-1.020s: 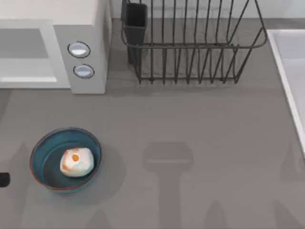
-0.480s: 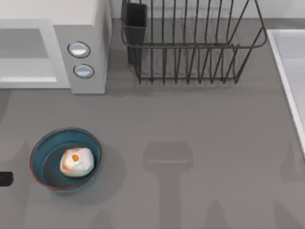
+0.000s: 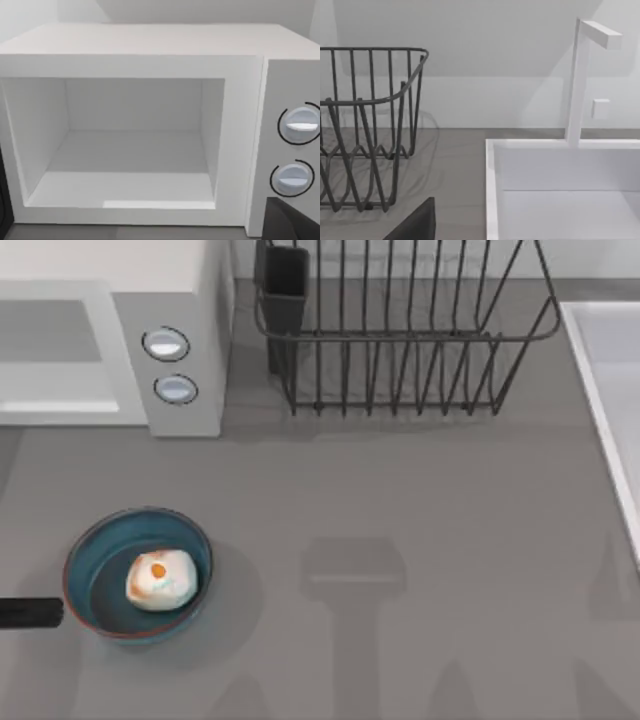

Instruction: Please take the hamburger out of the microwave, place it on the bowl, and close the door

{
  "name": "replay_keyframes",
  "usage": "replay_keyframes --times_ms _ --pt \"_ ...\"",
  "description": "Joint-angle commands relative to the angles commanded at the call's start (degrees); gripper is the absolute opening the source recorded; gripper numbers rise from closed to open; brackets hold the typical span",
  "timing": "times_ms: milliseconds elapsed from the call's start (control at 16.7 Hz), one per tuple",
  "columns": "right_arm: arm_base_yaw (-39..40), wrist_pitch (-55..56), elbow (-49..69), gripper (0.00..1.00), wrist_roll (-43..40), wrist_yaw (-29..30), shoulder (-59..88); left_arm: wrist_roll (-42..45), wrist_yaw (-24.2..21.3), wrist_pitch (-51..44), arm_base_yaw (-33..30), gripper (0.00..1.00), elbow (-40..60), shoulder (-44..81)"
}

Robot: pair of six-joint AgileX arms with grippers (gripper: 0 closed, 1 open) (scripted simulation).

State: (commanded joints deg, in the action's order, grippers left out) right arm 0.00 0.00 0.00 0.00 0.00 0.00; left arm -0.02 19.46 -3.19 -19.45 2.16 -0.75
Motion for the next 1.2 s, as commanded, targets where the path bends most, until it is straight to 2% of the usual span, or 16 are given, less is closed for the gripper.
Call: replay_keyframes --times_ms 360,540,780,1200 --pt "0.0 0.0 0.0 1.00 0.0 0.0 0.0 0.3 -0.6 -0.3 0.7 0.00 0.6 0.4" --pt "0.0 0.0 0.0 1.00 0.0 0.0 0.0 3.5 -4.9 -2.8 5.6 0.00 5.0 5.3" --pt "0.0 0.0 0.0 1.00 0.0 0.0 0.0 11.3 -15.0 -8.7 18.2 0.00 16.9 19.1" --pt "0.0 0.0 0.0 1.00 0.0 0.0 0.0 29.5 -36.1 -22.7 47.8 0.00 48.0 56.4"
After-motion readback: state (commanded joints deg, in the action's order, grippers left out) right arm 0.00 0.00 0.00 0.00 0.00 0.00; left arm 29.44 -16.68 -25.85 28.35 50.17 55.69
